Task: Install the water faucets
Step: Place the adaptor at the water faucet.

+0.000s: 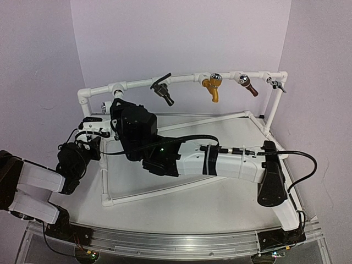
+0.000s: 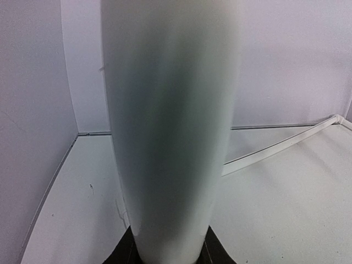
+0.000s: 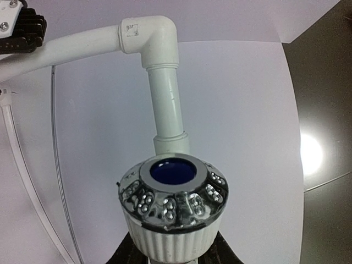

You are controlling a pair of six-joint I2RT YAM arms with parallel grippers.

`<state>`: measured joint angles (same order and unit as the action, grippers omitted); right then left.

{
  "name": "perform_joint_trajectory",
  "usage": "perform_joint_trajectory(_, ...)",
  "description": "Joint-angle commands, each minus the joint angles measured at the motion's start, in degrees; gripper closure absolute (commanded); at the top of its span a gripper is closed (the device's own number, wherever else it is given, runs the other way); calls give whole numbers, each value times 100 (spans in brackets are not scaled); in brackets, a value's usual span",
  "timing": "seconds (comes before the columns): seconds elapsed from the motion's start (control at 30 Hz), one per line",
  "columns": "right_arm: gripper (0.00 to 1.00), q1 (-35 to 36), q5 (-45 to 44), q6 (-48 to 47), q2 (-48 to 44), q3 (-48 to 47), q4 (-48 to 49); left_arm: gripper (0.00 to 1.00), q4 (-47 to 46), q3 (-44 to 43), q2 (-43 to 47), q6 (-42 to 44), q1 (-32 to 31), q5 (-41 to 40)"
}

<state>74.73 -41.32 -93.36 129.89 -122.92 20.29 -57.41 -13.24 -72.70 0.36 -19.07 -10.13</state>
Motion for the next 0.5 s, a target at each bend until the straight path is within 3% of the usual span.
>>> perform_joint_trajectory(0.0, 100, -101, -242, -32, 241, -568, 197, 100, -65, -167, 162, 230, -53, 367)
perform_joint_trajectory(0.47, 100, -107, -327, 479, 413, -942, 45, 100, -20, -187, 165, 211, -53, 388)
